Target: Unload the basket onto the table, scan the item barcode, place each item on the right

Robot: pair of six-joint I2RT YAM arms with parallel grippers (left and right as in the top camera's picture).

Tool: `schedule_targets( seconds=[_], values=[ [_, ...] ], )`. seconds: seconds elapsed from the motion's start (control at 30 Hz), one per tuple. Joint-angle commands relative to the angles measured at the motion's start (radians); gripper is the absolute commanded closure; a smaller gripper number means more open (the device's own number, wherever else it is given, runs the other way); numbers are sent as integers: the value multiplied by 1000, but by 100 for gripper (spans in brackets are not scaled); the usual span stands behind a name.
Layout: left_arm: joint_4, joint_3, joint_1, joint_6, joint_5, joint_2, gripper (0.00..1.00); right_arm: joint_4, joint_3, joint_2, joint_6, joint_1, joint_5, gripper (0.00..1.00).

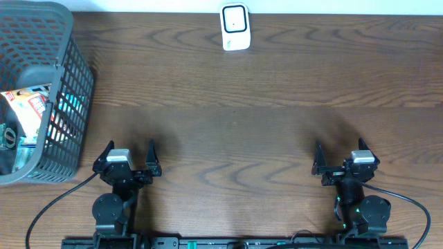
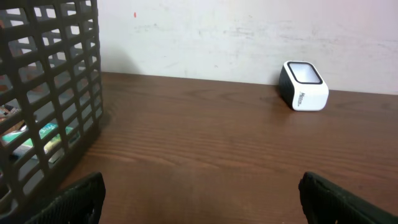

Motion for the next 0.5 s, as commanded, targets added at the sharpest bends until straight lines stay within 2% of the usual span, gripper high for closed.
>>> schedule_targets(
  seconds=[0.0,0.47],
  values=[
    [-36,-16,-3,0,3,-5,3,-3,-3,-5,-11,-2,7,1],
    [-36,-16,-3,0,3,-5,2,-3,-3,-5,-11,-2,7,1]
  ],
)
